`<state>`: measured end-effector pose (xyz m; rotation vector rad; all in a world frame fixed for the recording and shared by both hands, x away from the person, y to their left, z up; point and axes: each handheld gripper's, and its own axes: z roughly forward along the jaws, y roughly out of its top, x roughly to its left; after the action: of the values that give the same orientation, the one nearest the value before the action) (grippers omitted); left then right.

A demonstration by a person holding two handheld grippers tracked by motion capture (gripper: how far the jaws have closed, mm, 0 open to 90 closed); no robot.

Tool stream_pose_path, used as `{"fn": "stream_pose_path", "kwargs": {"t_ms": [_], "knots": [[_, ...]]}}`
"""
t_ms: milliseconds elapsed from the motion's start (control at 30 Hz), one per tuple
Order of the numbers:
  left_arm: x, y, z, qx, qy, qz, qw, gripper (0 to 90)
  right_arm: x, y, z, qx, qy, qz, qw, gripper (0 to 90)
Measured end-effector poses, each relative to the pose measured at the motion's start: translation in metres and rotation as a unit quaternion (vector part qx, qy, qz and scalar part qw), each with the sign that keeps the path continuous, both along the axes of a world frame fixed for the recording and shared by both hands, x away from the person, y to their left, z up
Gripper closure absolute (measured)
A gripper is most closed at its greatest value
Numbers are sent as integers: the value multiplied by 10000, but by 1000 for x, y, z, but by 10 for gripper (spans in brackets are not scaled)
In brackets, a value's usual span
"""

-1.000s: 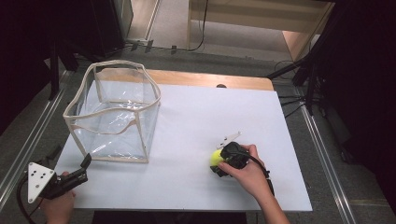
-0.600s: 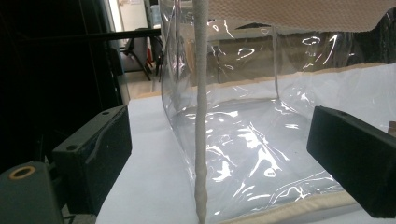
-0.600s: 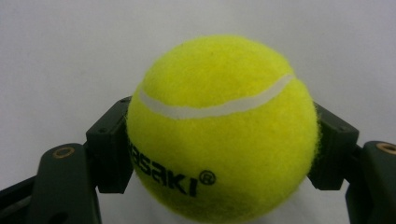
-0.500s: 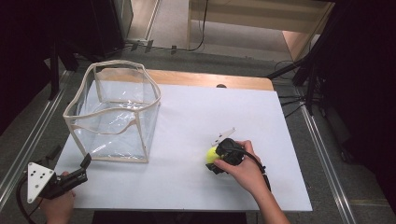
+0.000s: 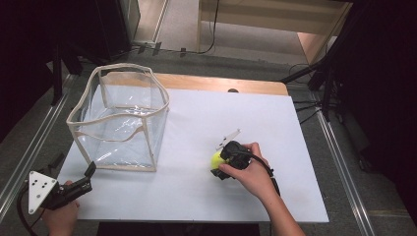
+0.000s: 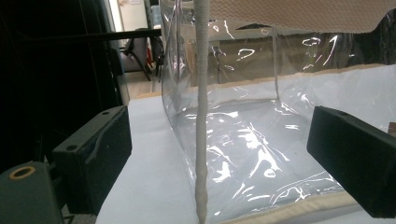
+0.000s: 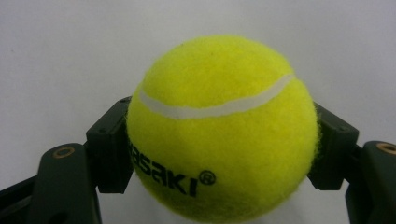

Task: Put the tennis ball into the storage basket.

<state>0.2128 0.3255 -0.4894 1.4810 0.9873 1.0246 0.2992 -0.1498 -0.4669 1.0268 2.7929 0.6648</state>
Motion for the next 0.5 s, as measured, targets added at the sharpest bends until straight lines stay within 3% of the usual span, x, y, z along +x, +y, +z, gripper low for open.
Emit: {"fn": "stream_pose_path", "kwargs": {"t_ms": [500], "knots": [[0,0,0,-35,7,7,10000,69,12,21,8,60,-22,242,9997,234]]}}
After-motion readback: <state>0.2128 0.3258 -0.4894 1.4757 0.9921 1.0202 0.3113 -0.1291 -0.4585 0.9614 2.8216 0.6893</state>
